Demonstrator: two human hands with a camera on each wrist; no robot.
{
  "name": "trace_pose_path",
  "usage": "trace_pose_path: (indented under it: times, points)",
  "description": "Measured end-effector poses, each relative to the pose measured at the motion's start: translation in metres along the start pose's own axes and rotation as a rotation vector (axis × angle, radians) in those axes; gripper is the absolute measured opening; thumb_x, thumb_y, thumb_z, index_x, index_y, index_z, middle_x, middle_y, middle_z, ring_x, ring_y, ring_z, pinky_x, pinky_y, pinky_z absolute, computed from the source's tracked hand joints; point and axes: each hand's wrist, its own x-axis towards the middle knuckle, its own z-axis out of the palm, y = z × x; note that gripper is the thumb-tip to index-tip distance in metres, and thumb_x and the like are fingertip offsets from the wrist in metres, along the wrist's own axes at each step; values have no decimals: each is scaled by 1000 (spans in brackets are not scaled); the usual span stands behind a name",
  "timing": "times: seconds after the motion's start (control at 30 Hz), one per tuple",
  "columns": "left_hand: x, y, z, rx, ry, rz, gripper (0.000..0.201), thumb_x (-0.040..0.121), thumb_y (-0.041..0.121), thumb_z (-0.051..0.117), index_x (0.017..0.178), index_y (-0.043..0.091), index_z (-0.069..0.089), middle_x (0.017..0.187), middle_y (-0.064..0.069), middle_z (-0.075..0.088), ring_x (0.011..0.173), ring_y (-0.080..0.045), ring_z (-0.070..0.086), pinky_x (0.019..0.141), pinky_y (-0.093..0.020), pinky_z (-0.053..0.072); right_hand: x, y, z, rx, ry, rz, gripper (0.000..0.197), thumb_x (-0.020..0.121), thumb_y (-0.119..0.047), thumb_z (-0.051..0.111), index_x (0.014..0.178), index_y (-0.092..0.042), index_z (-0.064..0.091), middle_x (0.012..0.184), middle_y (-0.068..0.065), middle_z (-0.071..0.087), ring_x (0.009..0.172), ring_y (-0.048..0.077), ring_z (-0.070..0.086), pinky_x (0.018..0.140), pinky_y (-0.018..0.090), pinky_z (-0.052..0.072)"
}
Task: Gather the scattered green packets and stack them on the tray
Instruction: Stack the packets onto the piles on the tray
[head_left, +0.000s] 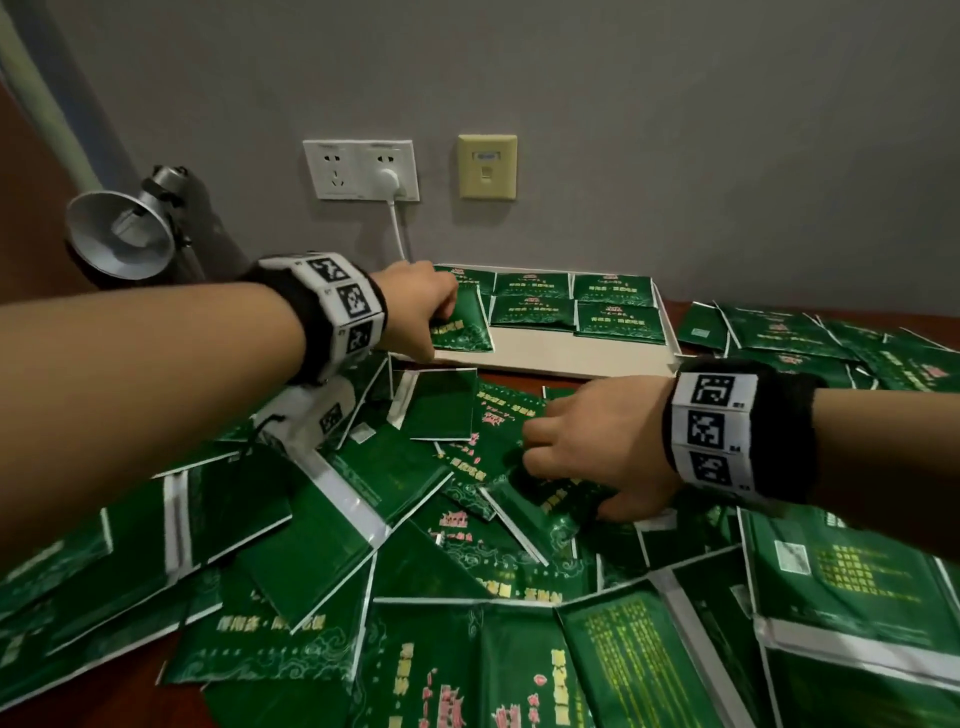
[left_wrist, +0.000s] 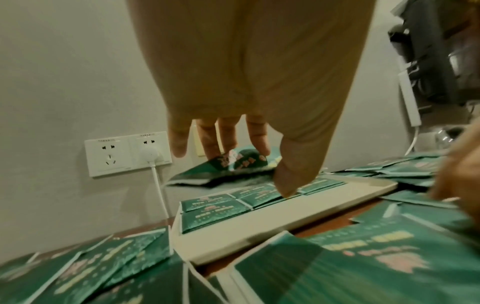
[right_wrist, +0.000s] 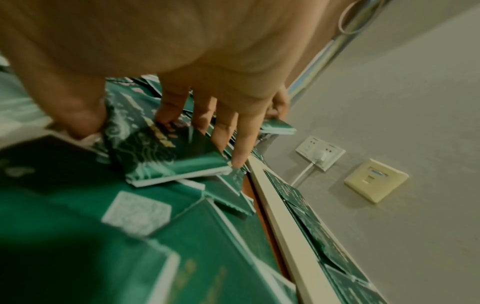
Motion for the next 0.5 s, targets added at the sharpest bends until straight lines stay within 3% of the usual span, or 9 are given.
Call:
trace_pose_path:
  times: [0.1,0.27,0.4,0.5]
  points:
    - [28,-3,5,40,-26,18,36,69,15,75,87,24,45,99,-4,50,91,-23,47,75,-35,45,0,5,2,76,80,31,54,77,-54,62,119,-27,42,111,-5,46,92,18,52,72,33,50]
    - [64,-6,16,157,-86,57,36,74,10,73,98,17,47,104,-4,48,93,-21,42,71,-28,33,-2,46,2,371,167,258,39,72,-54,63,95,-33,40,96,-13,45,74,11,51,66,30,49]
    - [80,-13,27,190,-160,55,34,72,9,68,97,20,47,110,-8,50,96,-25,47,81,-36,46,22,103,18,409,168,455,38,71,-52,65,93,-30,43,89,-8,55,71,13,53,66,32,52]
    - [87,-24,41,212,-240,14,45,70,16,75,107,22,50,113,-7,48,102,-28,51,89,-39,50,49,130,33,422,144,552,37,72,-48,68,92,-28,44,87,-4,57,74,20,55,65,31,49]
